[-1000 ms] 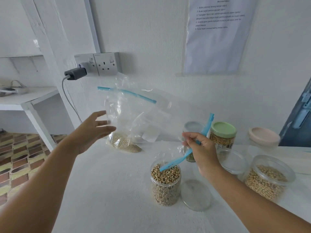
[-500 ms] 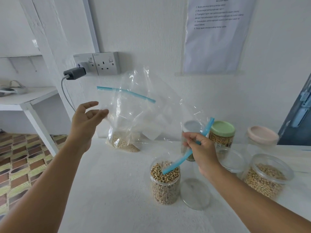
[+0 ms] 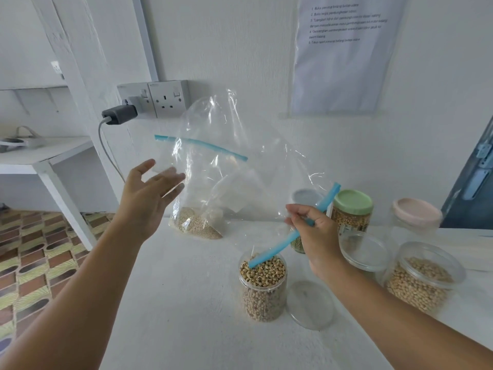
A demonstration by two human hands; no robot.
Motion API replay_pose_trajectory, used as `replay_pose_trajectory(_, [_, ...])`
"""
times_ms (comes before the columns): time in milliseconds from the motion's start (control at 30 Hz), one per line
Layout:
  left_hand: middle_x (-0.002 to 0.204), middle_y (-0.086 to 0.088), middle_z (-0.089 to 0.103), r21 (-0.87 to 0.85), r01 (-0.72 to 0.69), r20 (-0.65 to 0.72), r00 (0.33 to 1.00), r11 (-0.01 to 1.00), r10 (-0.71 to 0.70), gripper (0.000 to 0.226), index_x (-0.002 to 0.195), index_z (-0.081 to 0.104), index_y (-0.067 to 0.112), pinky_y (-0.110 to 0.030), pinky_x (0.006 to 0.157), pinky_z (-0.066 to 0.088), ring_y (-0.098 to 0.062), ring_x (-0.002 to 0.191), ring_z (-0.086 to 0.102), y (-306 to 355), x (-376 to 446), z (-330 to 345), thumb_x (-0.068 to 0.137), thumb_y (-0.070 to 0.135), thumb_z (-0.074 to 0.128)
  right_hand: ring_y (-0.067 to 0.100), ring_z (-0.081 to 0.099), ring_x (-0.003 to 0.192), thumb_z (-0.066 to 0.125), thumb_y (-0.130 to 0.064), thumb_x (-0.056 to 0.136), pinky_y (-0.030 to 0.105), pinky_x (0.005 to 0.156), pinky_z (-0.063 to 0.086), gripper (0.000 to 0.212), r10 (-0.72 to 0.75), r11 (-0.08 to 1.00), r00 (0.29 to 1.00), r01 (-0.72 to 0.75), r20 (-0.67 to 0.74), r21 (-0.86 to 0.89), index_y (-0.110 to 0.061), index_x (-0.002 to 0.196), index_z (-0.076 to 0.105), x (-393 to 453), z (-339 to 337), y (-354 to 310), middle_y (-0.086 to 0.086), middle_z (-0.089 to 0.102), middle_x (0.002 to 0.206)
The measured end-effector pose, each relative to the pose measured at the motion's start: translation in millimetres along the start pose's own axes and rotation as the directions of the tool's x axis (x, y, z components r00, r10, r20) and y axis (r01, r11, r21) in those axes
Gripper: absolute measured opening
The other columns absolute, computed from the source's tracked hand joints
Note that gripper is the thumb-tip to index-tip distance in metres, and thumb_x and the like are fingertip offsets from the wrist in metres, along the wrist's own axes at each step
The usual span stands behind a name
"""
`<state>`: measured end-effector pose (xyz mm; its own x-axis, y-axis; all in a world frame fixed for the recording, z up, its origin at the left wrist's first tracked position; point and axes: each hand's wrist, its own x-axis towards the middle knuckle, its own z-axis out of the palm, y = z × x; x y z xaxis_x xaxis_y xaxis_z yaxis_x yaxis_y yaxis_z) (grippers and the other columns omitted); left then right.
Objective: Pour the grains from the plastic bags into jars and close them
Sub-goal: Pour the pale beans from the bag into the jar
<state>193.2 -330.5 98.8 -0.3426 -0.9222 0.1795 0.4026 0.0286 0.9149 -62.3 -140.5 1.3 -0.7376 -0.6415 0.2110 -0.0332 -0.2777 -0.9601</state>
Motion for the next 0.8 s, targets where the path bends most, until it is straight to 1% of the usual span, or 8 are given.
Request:
replay_pose_trajectory(100, [0.113,-0.018,0.074,0.012,-0.025,-0.045,0.999,1.0,0.026,0.08,0.146,0.036,0.014,-0.043,0.1,0.057,-0.025,0.103,0.074,-9,-2,0,0.082,-0.007,0.079,0.002,0.071,0.097,0.077,-0.007,0.091,0.022,0.087,0.056,0.026,-0.019,0.999,0.999,0.021,0.047,-0.046,-0.031,0.099,0.08,-2,-3,0,-0.009,0.076,0.103])
replay_pose_trajectory(267, [0.096,-0.008,0.071,-0.014,-0.051,-0.093,0.994,0.999,0.049,0.07,0.14,0.041,0.019,-0.041,0.102,0.056,-0.018,0.088,0.072,-12,-4,13,0.085,0.001,0.081,-0.001,0.064,0.097,0.081,-0.002,0.085,0.018,0.088,0.054,0.037,-0.066,0.977,0.968,0.113,0.242,-0.182,-0.035,0.101,0.081,-7,0,2,-0.014,0.067,0.121])
replay_pose_trajectory(367, [0.128,-0.006,0.068,0.013,-0.018,-0.095,0.995,1.0,0.02,0.085,0.153,0.034,0.018,-0.045,0.111,0.049,-0.023,0.114,0.068,-15,-8,19,0.084,0.023,0.082,-0.002,0.06,0.087,0.075,0.0,0.09,0.012,0.083,0.049,0.035,-0.099,0.972,0.973,0.139,0.211,-0.187,-0.035,0.095,0.081,-7,3,2,-0.023,0.07,0.093])
replay_pose_trajectory(467, [0.156,-0.011,0.044,0.005,0.179,-0.108,0.978,0.984,-0.178,0.107,0.164,0.018,0.02,-0.054,0.118,0.039,-0.04,0.13,0.055,-36,-14,14,0.079,0.036,0.082,-0.005,0.061,0.085,0.073,-0.002,0.093,0.011,0.084,0.047,0.029,-0.113,0.977,0.979,0.142,0.172,-0.161,-0.03,0.094,0.081,-6,3,2,-0.023,0.069,0.084])
replay_pose_trajectory(533, [0.146,-0.018,0.05,0.02,0.361,-0.091,0.929,0.932,-0.358,0.102,0.158,0.031,0.011,-0.054,0.115,0.042,-0.04,0.123,0.06,-57,-22,11,0.074,0.034,0.083,-0.006,0.062,0.087,0.072,-0.001,0.093,0.012,0.085,0.049,0.027,-0.137,0.972,0.974,0.167,0.178,-0.167,-0.026,0.096,0.08,-5,2,2,-0.024,0.07,0.087])
replay_pose_trajectory(633, [0.126,-0.016,0.068,0.133,0.514,0.008,0.855,0.848,-0.519,0.064,0.124,0.058,0.005,-0.043,0.105,0.048,-0.029,0.116,0.064,-80,-37,14,0.072,0.033,0.083,-0.003,0.063,0.091,0.072,-0.002,0.094,0.012,0.085,0.049,0.029,-0.166,0.961,0.965,0.204,0.201,-0.188,-0.029,0.097,0.08,-6,2,4,-0.018,0.073,0.093])
replay_pose_trajectory(700, [0.113,-0.008,0.075,0.211,0.496,0.074,0.851,0.842,-0.52,0.061,0.121,0.056,0.003,-0.036,0.094,0.05,-0.024,0.108,0.067,-88,-42,20,0.073,0.026,0.087,0.001,0.063,0.092,0.072,-0.003,0.094,0.012,0.085,0.048,0.03,-0.178,0.956,0.959,0.222,0.22,-0.192,-0.031,0.099,0.079,-6,2,6,-0.013,0.073,0.096])
replay_pose_trajectory(800, [0.102,-0.01,0.075,0.212,0.384,0.102,0.906,0.899,-0.411,0.072,0.137,0.052,0.007,-0.033,0.088,0.053,-0.021,0.093,0.066,-94,-45,34,0.076,0.008,0.09,0.004,0.064,0.099,0.071,-0.004,0.095,0.013,0.089,0.048,0.028,-0.186,0.954,0.95,0.236,0.252,-0.184,-0.03,0.102,0.079,-5,3,8,-0.014,0.073,0.102])
